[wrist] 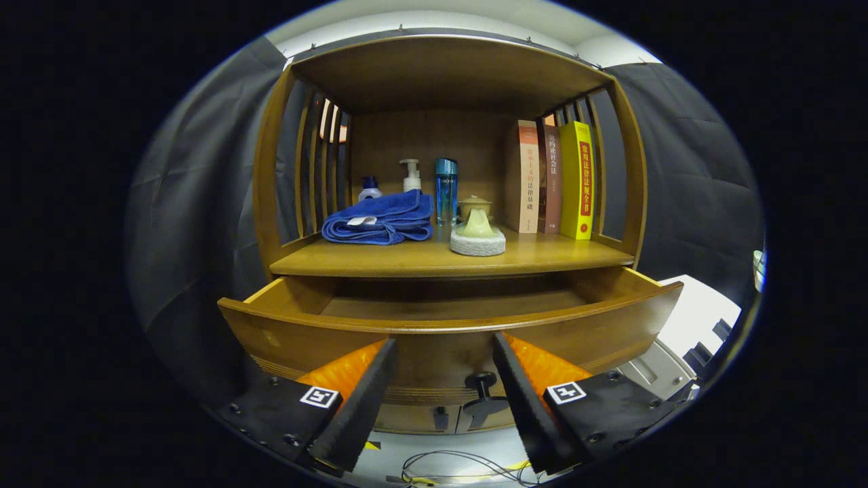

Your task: Pull open the drawer, take out the items inside it, and place them on the countertop above the cabinet.

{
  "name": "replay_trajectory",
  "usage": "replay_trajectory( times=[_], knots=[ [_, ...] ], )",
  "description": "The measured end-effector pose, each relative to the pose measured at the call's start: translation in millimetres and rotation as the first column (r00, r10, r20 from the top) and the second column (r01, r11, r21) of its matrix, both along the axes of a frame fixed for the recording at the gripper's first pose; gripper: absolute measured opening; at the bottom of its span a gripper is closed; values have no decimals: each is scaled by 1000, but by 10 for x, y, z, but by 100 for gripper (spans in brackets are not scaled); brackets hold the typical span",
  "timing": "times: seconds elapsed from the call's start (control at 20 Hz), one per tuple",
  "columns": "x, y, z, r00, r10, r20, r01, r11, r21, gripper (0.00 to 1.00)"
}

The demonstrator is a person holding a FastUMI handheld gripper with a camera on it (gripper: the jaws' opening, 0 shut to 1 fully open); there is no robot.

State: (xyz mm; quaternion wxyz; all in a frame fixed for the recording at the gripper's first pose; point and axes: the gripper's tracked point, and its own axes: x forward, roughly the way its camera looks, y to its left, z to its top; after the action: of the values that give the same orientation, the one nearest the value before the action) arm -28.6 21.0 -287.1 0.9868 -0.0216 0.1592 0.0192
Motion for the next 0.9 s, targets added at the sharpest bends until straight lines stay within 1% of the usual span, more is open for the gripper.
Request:
replay_trajectory(
  times=[0.2,0.45,0.65,0.75,0.9],
  knots=[
    [237,2,-69,1000,-16,-11,17,999,49,96],
    [508,19,-121,1000,-13,-16,13,1000,20,96],
    [727,58,-265,999,-31,-37,32,998,50,96],
    [802,82,-275,999,-34,-37,35,999,26,96],
    [859,132,-265,999,4,-32,-6,999,-39,95]
  ],
)
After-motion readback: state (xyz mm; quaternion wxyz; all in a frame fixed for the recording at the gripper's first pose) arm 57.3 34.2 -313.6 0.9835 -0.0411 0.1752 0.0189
